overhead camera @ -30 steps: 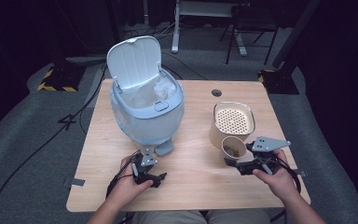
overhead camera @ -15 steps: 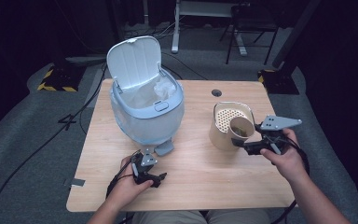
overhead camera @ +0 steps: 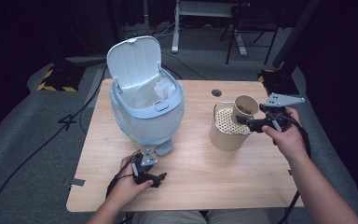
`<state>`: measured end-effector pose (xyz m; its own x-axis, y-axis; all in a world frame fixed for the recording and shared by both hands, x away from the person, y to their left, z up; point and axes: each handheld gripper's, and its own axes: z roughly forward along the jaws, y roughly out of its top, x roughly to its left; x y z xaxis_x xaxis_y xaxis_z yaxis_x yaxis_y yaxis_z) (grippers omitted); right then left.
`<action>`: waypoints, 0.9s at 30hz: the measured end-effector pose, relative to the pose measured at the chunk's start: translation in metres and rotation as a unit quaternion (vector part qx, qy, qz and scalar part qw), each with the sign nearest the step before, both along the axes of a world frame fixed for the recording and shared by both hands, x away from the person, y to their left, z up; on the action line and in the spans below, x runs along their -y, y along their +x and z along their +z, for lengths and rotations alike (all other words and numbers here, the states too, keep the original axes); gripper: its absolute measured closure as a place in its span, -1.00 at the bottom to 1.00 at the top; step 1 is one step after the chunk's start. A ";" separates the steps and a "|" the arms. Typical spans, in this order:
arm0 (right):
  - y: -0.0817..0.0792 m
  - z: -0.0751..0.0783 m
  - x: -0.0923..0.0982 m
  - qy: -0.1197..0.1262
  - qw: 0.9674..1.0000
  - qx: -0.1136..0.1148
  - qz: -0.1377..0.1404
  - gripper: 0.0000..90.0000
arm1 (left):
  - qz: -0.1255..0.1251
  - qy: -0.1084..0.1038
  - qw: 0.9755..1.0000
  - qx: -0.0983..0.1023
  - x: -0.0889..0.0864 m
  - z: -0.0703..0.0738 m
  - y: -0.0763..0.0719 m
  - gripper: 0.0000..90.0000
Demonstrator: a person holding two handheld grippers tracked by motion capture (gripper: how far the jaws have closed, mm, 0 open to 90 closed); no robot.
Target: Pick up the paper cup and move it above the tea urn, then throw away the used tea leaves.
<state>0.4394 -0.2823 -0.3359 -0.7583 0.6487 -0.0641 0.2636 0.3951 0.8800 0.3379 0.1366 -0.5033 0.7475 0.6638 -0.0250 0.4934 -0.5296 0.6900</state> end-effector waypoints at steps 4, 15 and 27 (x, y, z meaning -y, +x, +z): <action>0.011 0.000 0.001 -0.003 1.000 0.000 -0.014 -0.32 | 0.000 0.000 1.000 0.000 0.000 0.000 0.000 -0.61; 0.016 -0.001 0.006 -0.040 0.999 0.023 -0.022 -0.32 | 0.000 0.000 1.000 -0.001 0.000 0.000 0.000 -0.61; 0.020 0.001 0.007 -0.167 0.978 0.121 -0.016 -0.32 | 0.003 0.001 1.000 0.003 0.000 0.000 -0.001 -0.61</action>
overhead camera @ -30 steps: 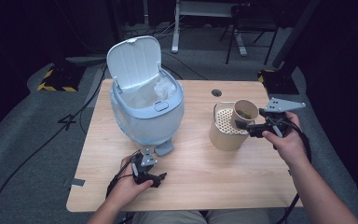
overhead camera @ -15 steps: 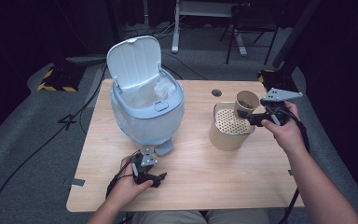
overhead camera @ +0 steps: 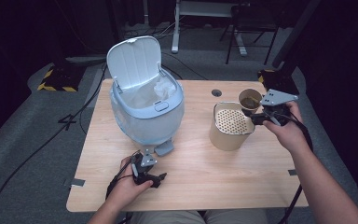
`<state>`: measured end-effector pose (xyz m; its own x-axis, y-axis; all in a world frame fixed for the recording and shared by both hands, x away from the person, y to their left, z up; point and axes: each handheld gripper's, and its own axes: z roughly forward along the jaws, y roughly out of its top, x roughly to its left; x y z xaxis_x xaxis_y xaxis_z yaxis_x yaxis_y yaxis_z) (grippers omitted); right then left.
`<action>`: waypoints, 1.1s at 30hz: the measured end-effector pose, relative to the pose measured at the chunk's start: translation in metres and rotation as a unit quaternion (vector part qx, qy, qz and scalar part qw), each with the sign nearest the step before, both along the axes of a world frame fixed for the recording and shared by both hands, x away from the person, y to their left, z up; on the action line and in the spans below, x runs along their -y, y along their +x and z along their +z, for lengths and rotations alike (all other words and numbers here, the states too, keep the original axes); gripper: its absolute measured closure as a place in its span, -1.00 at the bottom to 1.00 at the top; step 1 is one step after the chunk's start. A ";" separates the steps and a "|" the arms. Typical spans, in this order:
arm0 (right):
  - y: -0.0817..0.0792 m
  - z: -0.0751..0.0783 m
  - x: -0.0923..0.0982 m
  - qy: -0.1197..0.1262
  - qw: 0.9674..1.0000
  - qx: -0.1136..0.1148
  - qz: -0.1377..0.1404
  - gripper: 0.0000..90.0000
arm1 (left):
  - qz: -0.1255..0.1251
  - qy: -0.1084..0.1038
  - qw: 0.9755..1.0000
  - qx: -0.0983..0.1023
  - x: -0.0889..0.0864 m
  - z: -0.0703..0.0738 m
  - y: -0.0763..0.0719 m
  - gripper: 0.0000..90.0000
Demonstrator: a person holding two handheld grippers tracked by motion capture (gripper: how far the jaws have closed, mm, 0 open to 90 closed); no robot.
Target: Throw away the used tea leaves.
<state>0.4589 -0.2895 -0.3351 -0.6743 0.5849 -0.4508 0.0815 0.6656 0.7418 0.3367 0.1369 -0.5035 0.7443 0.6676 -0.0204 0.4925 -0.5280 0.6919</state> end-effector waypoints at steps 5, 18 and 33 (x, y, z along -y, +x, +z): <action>0.001 -0.001 -0.004 -0.084 0.995 0.054 0.002 -0.32 | 0.000 0.000 1.000 0.000 0.000 0.000 0.000 -0.61; 0.002 -0.008 -0.017 -0.277 0.949 0.149 -0.002 -0.32 | 0.001 0.001 1.000 -0.001 -0.002 0.000 -0.002 -0.61; -0.006 -0.016 -0.035 -0.468 0.841 0.271 -0.012 -0.33 | 0.000 0.001 1.000 -0.002 -0.002 0.000 -0.002 -0.61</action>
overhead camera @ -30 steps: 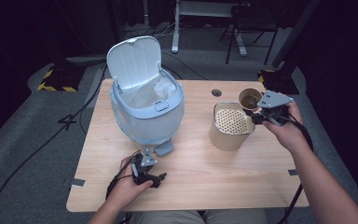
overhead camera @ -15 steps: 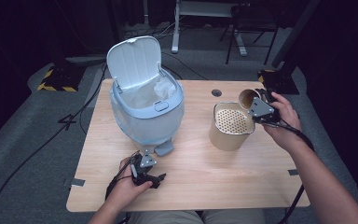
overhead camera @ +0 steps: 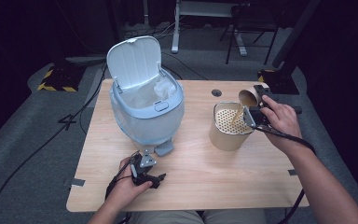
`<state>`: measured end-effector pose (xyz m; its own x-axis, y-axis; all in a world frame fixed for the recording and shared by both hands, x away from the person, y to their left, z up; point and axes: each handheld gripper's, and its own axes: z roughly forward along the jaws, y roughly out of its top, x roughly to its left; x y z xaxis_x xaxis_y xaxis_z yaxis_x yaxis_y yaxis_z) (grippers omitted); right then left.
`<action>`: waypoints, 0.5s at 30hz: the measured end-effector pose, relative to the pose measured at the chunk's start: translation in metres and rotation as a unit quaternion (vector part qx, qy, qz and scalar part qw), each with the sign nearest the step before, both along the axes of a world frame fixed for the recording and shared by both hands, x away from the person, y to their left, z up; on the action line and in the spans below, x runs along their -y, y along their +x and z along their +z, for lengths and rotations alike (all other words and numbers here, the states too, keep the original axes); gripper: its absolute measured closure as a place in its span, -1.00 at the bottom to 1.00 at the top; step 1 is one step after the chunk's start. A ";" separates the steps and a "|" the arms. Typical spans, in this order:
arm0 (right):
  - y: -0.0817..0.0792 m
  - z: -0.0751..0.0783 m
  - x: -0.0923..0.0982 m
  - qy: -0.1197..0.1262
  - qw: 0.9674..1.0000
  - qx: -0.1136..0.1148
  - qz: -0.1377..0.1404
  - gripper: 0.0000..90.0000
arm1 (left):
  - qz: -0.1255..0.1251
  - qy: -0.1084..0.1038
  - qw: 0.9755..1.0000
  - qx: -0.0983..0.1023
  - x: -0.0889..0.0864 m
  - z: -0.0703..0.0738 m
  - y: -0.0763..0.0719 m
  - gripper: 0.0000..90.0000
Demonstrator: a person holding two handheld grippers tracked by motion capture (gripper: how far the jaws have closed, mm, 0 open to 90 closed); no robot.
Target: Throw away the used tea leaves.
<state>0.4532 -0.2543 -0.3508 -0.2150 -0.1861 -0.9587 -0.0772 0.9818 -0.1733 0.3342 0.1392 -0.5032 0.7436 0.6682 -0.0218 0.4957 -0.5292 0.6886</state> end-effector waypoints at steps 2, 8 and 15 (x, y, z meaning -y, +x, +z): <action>0.000 -0.001 -0.001 -0.016 1.000 0.013 0.003 -0.33 | 0.000 0.000 1.000 0.000 0.000 0.000 0.000 -0.61; -0.003 -0.003 -0.007 -0.137 0.987 0.083 -0.001 -0.33 | 0.000 0.000 1.000 0.000 0.000 0.000 0.000 -0.61; -0.005 -0.006 -0.011 -0.225 0.965 0.134 0.006 -0.33 | 0.000 0.000 1.000 0.000 0.000 0.000 0.000 -0.61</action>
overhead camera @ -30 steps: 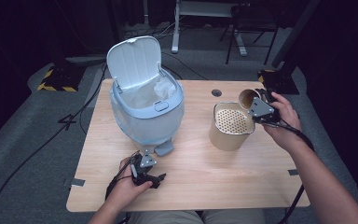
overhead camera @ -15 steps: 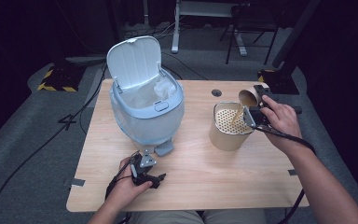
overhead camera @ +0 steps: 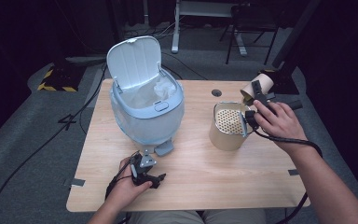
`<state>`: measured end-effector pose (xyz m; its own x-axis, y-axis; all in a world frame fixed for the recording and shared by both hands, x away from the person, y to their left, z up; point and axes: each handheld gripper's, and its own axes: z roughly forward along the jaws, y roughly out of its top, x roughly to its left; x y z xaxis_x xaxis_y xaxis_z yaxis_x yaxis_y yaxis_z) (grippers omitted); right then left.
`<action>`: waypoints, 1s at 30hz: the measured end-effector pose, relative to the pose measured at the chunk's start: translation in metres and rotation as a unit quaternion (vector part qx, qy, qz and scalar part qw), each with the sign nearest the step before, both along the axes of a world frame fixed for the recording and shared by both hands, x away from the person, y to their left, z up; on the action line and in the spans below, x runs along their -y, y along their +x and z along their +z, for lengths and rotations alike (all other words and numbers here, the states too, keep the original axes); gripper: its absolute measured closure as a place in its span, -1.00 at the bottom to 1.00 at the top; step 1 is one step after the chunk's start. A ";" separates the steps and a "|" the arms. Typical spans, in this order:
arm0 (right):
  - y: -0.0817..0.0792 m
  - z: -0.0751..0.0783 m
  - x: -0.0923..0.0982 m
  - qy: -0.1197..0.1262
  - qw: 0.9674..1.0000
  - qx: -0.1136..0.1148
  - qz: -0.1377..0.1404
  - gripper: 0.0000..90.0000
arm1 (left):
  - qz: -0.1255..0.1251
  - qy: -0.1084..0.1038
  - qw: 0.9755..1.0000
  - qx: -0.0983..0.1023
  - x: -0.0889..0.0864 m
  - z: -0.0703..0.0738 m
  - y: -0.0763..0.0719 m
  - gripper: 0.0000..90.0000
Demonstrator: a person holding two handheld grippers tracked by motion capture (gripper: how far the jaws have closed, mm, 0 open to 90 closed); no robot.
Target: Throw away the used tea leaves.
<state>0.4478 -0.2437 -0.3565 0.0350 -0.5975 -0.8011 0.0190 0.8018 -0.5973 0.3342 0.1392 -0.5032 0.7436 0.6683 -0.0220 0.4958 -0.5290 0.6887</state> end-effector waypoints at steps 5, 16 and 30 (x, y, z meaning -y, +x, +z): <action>-0.004 0.007 -0.006 -0.038 0.999 0.036 0.009 -0.33 | 0.000 0.000 1.000 0.000 0.000 0.000 0.000 -0.61; -0.006 0.008 -0.010 -0.055 0.997 0.043 0.014 -0.33 | 0.000 0.000 1.000 0.000 0.000 0.000 0.000 -0.61; -0.007 0.007 -0.010 -0.046 0.998 0.038 0.015 -0.34 | 0.000 0.000 1.000 0.000 0.000 0.000 0.000 -0.61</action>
